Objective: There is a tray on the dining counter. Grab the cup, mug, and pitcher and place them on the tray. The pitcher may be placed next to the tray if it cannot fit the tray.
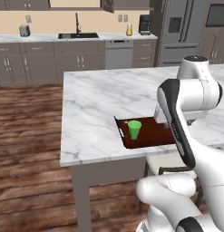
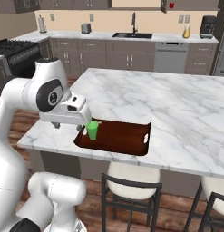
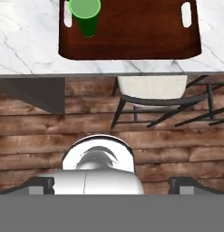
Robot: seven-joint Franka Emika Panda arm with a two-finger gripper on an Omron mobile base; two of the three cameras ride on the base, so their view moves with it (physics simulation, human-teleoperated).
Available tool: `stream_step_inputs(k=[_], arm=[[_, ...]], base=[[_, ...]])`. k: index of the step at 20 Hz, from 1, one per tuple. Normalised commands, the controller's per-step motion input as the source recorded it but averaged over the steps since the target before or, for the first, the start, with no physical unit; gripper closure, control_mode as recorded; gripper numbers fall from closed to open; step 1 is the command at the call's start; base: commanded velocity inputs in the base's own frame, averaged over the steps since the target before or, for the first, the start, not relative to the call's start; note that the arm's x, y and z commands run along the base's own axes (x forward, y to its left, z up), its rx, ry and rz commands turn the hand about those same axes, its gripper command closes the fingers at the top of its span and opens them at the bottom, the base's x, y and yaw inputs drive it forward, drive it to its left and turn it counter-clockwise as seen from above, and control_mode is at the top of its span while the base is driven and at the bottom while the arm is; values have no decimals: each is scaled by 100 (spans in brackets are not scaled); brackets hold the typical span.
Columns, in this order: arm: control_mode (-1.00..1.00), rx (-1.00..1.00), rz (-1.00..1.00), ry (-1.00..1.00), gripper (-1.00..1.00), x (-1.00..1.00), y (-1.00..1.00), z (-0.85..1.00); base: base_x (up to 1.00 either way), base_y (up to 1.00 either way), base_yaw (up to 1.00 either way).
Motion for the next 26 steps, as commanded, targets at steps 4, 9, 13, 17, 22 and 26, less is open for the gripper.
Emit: stream_step_inputs(k=[4, 9, 13, 17, 22, 26], arm=[[100, 0, 0, 0, -100, 0, 0, 0], [100, 0, 0, 0, -100, 0, 0, 0], [100, 0, 0, 0, -100, 0, 0, 0], [100, 0, 0, 0, -100, 0, 0, 0], [100, 0, 0, 0, -100, 0, 0, 0], [100, 0, 0, 0, -100, 0, 0, 0]], base=[[-100, 5, -6], [-70, 93, 0], [-6, 100, 0], [0, 100, 0], [0, 100, 0], [1, 100, 0]])
